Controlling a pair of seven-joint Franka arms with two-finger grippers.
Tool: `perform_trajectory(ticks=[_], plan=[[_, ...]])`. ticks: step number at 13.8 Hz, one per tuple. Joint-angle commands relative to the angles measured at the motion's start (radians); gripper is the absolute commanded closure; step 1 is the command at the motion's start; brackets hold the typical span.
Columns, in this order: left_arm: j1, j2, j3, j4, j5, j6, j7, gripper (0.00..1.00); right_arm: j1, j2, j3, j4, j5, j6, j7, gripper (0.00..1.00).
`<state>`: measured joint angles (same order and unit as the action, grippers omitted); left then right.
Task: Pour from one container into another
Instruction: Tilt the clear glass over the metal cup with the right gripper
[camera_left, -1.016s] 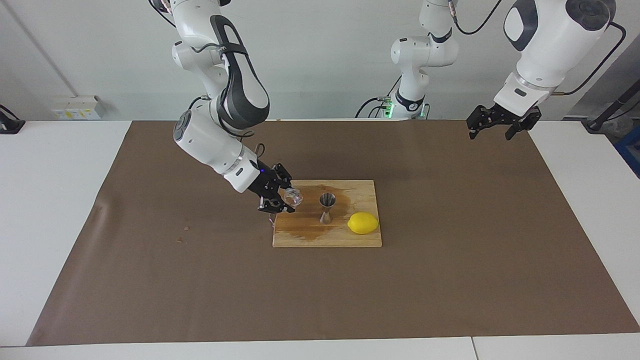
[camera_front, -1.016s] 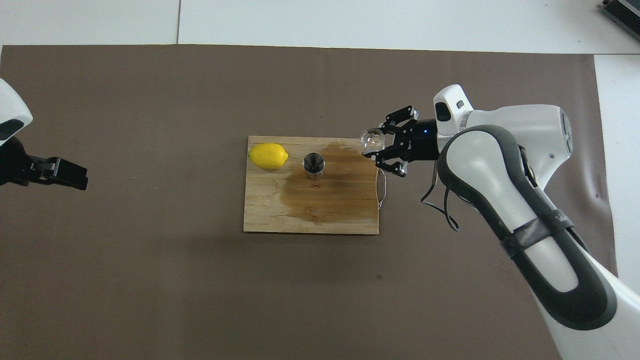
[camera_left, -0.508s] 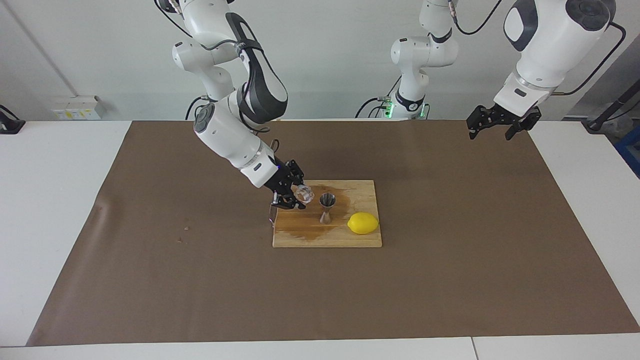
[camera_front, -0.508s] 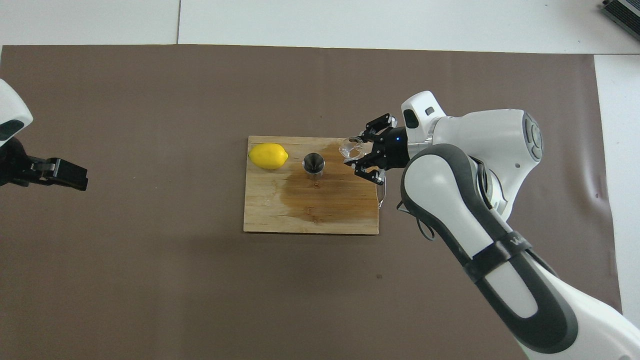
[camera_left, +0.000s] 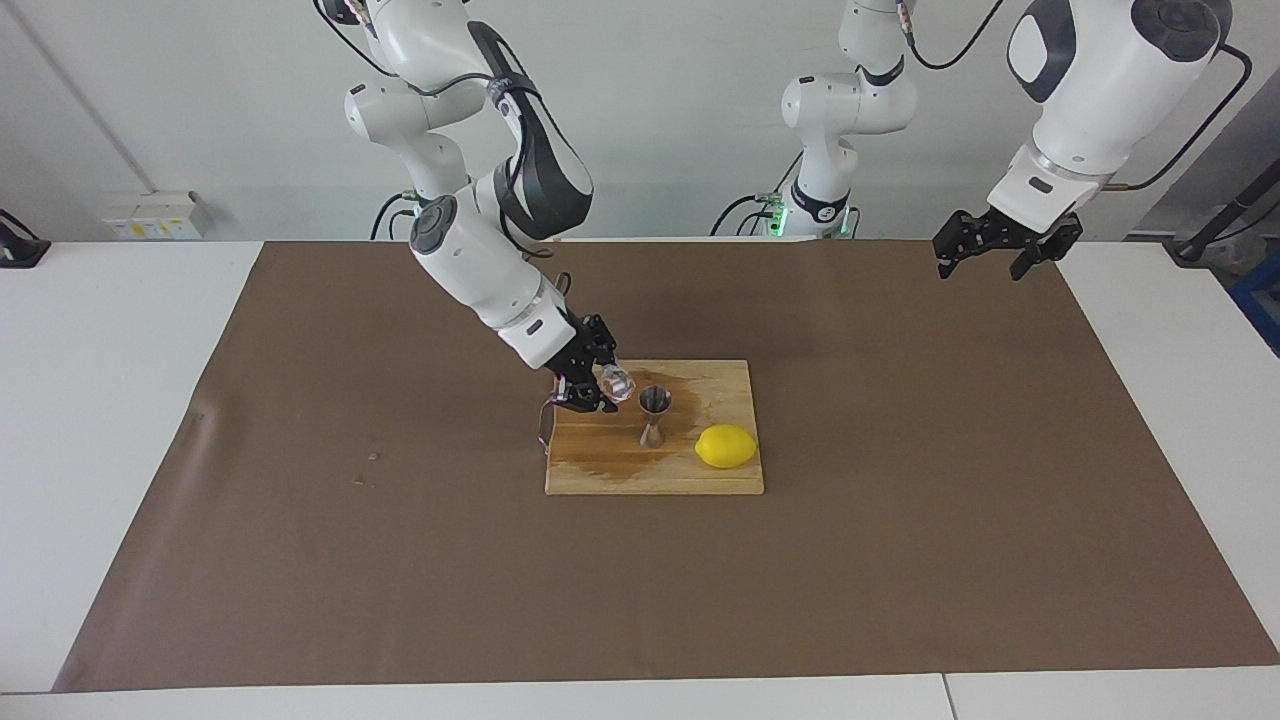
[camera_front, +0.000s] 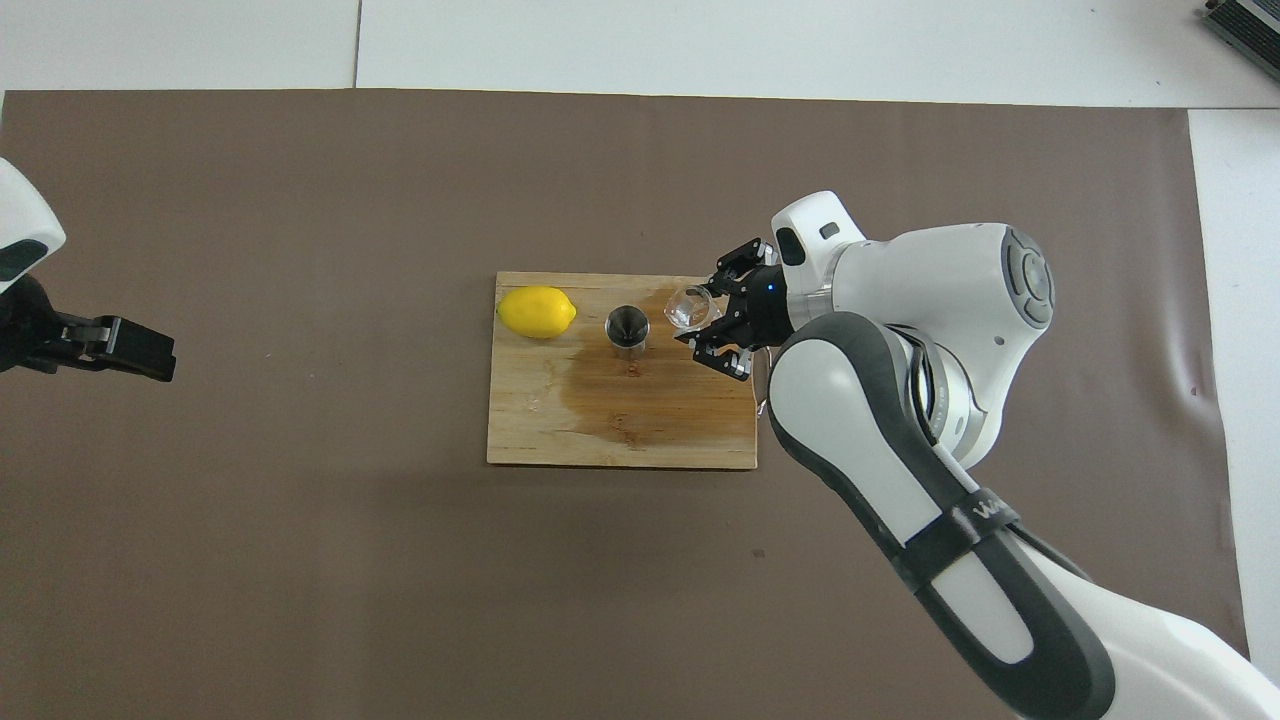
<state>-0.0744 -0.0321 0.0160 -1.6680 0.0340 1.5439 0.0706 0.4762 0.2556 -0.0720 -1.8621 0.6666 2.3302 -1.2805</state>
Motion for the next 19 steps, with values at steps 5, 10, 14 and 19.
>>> perform_trajectory(ticks=[5,10,14,19], plan=[[-0.004,-0.025,0.007,-0.025,-0.010,-0.002,0.000,0.00,0.028,-0.009,-0.003,0.059,-0.177,-0.064,0.192,1.00],[-0.004,-0.023,0.007,-0.024,-0.010,-0.004,0.000,0.00,0.028,0.053,-0.002,0.187,-0.280,-0.185,0.285,1.00],[-0.004,-0.025,0.007,-0.025,-0.010,-0.004,0.000,0.00,0.028,0.096,-0.003,0.257,-0.326,-0.248,0.323,1.00],[-0.004,-0.025,0.007,-0.024,-0.010,-0.004,0.000,0.00,0.028,0.161,-0.003,0.358,-0.363,-0.298,0.374,1.00]])
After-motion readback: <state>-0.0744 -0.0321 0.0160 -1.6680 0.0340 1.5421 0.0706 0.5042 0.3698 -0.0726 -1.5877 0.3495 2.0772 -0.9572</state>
